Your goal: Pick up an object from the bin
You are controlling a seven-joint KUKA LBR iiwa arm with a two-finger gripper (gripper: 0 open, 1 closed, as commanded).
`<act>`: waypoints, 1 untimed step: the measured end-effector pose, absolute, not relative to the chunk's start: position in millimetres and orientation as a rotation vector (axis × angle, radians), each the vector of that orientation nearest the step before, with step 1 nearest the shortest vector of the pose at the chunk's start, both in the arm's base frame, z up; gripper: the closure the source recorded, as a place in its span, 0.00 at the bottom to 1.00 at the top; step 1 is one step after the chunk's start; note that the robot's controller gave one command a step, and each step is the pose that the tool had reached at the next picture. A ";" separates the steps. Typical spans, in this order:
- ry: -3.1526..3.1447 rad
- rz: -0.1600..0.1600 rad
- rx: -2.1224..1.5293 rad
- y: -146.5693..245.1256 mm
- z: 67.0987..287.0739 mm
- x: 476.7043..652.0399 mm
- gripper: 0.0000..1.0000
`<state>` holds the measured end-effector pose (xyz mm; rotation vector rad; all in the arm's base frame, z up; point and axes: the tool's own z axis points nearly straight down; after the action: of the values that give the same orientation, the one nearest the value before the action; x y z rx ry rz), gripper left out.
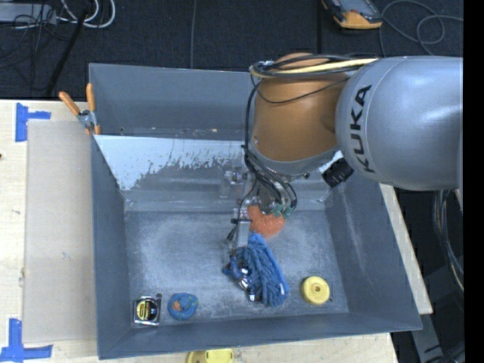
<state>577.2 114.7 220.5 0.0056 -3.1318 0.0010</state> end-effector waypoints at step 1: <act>-3.139 -0.001 0.000 113.8 225.3 578.3 0.00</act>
Offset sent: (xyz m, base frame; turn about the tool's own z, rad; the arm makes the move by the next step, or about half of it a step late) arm -0.0601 -0.0875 -0.1505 -0.1415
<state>578.3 113.8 225.3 -0.0002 -3.1394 -0.0008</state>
